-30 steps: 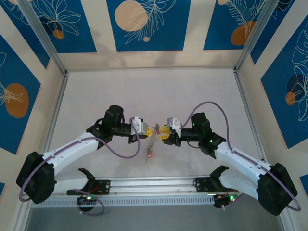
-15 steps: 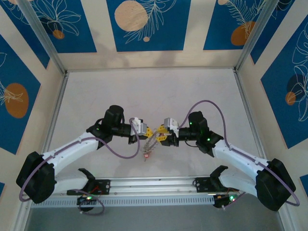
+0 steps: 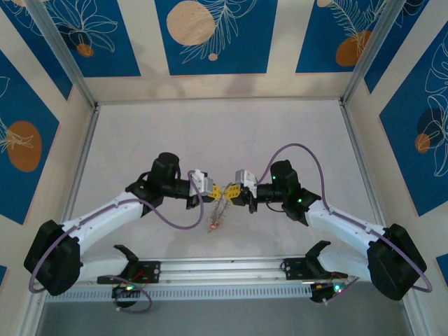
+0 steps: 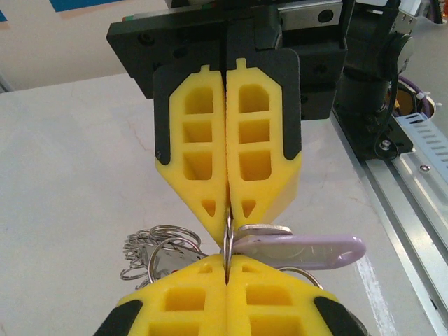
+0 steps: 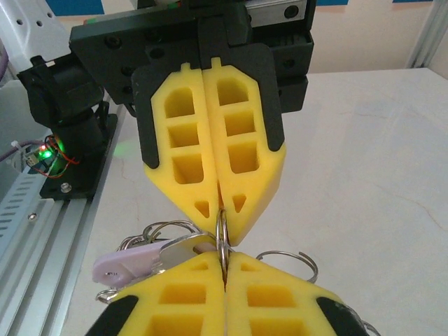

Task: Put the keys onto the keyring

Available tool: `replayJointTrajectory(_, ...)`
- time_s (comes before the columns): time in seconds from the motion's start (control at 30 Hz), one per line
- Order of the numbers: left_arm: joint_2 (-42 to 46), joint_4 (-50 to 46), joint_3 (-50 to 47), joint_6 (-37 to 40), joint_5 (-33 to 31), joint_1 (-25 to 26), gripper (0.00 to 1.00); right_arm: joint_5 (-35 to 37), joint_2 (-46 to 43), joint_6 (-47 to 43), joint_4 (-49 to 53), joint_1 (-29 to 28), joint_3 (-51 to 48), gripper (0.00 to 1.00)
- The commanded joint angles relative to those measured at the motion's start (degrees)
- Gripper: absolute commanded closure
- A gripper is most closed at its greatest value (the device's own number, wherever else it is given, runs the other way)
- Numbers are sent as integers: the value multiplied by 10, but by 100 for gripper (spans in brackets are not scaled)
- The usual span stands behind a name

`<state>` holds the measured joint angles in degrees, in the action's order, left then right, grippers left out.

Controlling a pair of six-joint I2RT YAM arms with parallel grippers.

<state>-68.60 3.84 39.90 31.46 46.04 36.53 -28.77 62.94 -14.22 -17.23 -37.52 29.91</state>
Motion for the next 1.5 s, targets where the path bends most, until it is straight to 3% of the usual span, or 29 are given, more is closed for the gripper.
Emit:
replayJointTrajectory(0.0,-7,22,22,-5,15,0,95,4,7,-1,-26,-17,14,100)
replayJointTrajectory(0.07,-13,-1,33,4,9,2,80,13,7,-5,-26,-22,14,100)
replayJointTrajectory(0.23,-29,-77,62,56,-6,16,74,23,5,-20,0,-23,24,100)
replayJointTrajectory(0.4,-43,-124,83,92,-26,27,84,33,2,-35,35,-23,35,100)
replayJointTrajectory(0.73,-58,-158,105,120,-39,45,82,54,11,-60,82,-33,54,100)
replayJointTrajectory(0.77,-59,-162,107,124,-40,47,84,56,12,-61,83,-35,55,100)
replayJointTrajectory(0.83,-60,-174,112,137,-40,50,100,57,13,-62,83,-36,55,100)
replayJointTrajectory(0.93,-56,-166,108,134,-36,51,100,61,7,-55,61,-35,41,100)
replayJointTrajectory(1.0,-50,-144,97,122,-31,49,100,66,-4,-44,33,-32,22,81)
replayJointTrajectory(1.03,-47,-131,92,112,-25,46,100,64,-11,-38,25,-26,15,79)
replayJointTrajectory(1.17,-41,-107,82,94,-9,39,100,40,-37,-24,26,-7,-6,72)
replayJointTrajectory(1.47,-39,-103,79,90,-18,39,100,27,-55,-16,48,-2,-9,68)
